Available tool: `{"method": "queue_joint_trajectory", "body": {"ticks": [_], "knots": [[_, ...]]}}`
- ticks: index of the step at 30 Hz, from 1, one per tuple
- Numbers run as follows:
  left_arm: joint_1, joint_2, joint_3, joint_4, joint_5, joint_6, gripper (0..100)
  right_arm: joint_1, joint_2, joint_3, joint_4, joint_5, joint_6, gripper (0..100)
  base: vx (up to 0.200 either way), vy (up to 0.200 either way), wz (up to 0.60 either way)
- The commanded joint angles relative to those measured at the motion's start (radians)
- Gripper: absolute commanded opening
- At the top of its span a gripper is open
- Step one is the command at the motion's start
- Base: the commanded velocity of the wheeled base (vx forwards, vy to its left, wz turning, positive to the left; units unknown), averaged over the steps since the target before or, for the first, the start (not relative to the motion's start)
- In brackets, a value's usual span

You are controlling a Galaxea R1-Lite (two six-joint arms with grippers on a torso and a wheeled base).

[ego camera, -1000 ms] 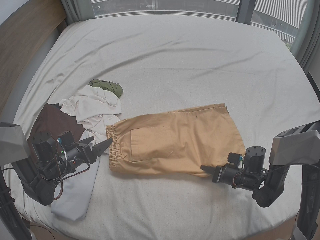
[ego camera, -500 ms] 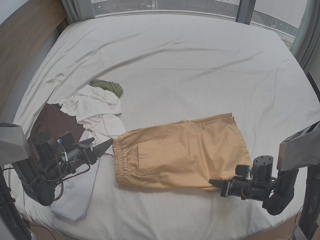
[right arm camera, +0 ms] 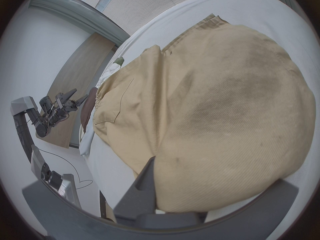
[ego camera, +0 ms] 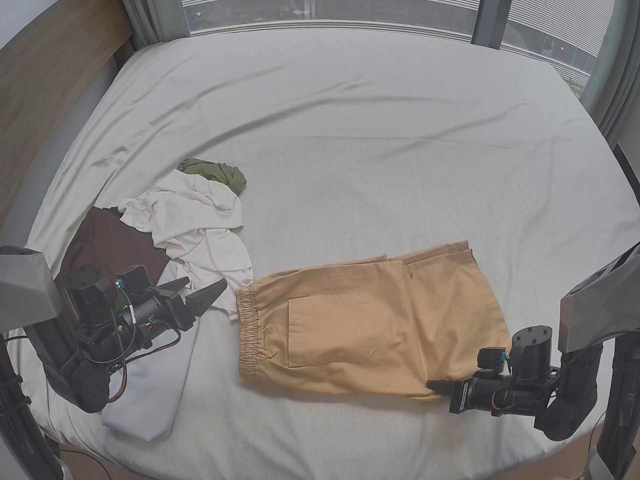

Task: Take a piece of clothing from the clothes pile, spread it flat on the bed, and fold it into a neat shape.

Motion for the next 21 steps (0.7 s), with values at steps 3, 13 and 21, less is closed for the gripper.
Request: {"method": "queue_joint_trajectory", "body": {"ticks": [3, 13, 21], "knots": [[-0.001, 0.001, 0.001, -0.001, 0.000, -0.001, 100, 0.014, 0.007, -0.002, -0.002, -0.028, 0.001, 0, 0.000, 0.000, 0.00], [-0.001, -0.002, -0.001, -0.001, 0.000, -0.001, 100, 0.071, -0.066, 0.011, -0.001, -0.074, 0.015, 100, 0.000, 0.000, 0.00], [-0.001, -0.006, -0.001, -0.002, 0.000, -0.001, 100, 0.103, -0.220, 0.116, 0.008, -0.074, 0.035, 100, 0.000, 0.000, 0.00]]}}
